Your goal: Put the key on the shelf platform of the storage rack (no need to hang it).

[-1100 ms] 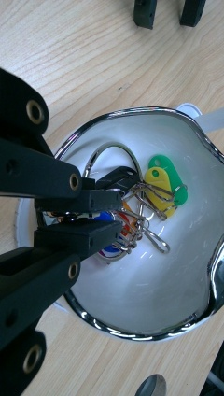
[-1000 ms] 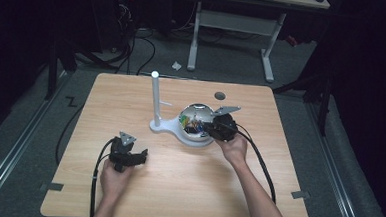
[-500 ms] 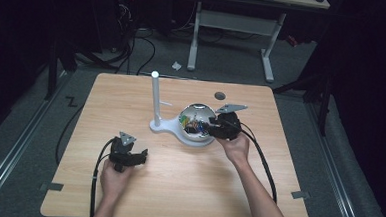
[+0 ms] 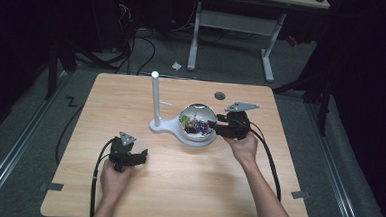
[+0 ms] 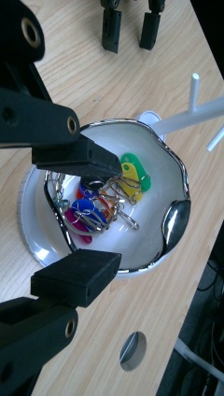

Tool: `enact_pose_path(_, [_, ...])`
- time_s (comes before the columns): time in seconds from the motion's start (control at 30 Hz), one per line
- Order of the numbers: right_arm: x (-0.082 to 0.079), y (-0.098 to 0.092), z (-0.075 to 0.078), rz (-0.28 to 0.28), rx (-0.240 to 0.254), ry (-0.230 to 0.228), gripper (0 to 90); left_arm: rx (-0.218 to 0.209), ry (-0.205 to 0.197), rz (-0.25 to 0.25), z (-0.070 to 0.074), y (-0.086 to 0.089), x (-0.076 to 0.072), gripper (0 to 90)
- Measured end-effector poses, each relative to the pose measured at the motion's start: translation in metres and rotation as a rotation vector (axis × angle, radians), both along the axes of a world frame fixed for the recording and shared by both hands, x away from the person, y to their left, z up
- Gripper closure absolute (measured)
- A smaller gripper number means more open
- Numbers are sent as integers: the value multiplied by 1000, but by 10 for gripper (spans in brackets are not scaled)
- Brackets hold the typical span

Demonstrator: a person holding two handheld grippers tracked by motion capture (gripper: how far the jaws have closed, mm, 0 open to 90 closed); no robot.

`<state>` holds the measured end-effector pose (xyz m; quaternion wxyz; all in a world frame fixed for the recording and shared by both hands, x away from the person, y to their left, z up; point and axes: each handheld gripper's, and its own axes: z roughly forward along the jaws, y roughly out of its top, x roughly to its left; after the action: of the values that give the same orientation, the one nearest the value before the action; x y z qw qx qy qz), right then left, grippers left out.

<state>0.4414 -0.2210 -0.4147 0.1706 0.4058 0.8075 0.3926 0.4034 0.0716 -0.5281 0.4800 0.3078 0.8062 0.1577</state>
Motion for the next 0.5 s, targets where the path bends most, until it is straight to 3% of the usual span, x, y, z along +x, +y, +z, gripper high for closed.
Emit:
enact_pose_path(0.27, [-9,-11,10,-18,8,-17,503,0,0,0,0,0,0,220])
enact_pose_path(0.4, [-15,-20,12,-41,49,-27,499,-4,1,4,0,0,0,220])
enact_pose_path(0.5, [-18,-27,12,-58,33,-17,494,-4,1,3,0,0,0,220])
